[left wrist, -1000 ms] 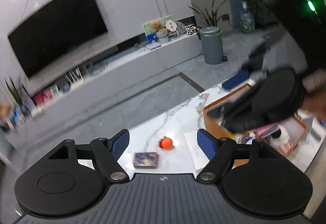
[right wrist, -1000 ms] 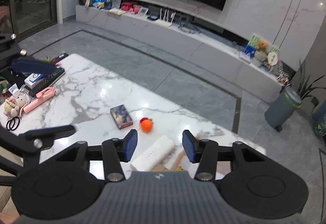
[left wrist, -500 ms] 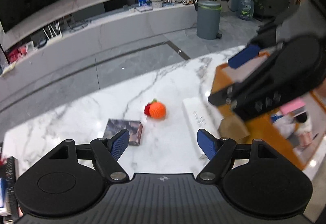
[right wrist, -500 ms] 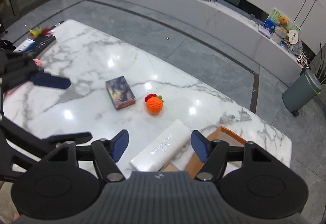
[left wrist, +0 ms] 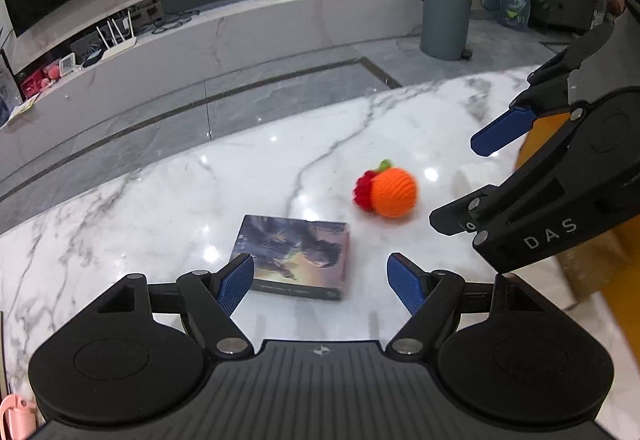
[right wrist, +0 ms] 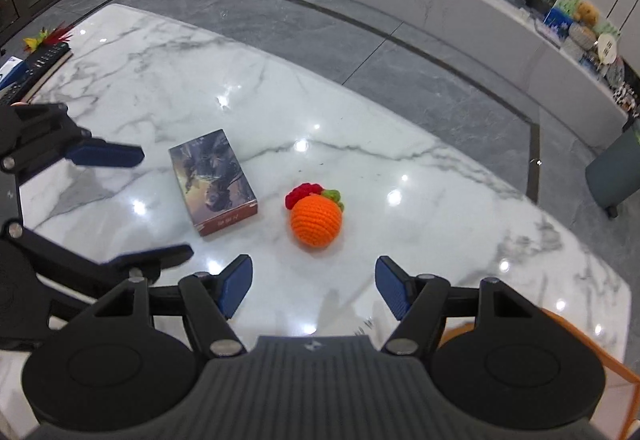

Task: Organize objects
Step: 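Move both tools back over the table toward the photo card box and crocheted orange, then grasp the photo card box with the left tool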

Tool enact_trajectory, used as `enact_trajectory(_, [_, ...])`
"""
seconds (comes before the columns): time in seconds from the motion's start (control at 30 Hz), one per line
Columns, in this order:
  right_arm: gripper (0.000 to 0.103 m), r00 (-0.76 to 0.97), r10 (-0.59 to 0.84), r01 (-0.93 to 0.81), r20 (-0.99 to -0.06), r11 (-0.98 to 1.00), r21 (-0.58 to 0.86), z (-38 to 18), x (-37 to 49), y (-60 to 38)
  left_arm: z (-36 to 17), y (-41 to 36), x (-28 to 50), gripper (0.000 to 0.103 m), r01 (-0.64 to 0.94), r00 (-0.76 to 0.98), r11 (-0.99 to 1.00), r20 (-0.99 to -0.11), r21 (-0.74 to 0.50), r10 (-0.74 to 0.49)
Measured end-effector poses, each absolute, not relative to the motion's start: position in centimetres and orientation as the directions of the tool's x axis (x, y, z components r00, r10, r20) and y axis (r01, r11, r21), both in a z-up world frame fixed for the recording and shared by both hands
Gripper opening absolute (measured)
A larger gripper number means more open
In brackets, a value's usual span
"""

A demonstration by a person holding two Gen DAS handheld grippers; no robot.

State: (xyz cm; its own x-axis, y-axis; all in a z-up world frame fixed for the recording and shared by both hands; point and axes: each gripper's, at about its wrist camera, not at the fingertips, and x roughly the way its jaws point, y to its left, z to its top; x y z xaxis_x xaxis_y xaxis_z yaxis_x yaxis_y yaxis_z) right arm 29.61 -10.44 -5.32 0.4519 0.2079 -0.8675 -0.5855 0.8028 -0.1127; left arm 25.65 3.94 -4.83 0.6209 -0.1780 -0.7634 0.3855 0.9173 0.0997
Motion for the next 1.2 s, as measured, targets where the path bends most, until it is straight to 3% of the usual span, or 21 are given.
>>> enact_trajectory(0.3, [0.070,0.444,0.219,-0.549,-0.869,0.833,-0.071,-9.1,33.4,-9.2,-7.5,5.0,28.2,0.089,0.389,0.613,0.915,-0.771,0.105,-0.172])
enact_trajectory(0.6, [0.073,0.415,0.231,-0.533,-0.880,0.846,-0.029,-11.2,35.1,-8.8,-8.6,5.3,29.9,0.103,0.454,0.622,0.885,-0.747,0.099,-0.236])
enact_trajectory(0.87, [0.073,0.422,0.252,-0.526,-0.871,0.850,-0.010,-12.6,36.0,-8.9,-10.4,5.8,30.8,0.103,0.451,0.602,0.891,-0.756,0.058,-0.256])
enact_trajectory(1.2, [0.062,0.457,0.282,-0.544,-0.843,0.839,-0.014,-12.6,35.6,-8.7,-10.4,5.7,30.1,0.103,0.390,0.642,0.920,-0.728,0.040,-0.240])
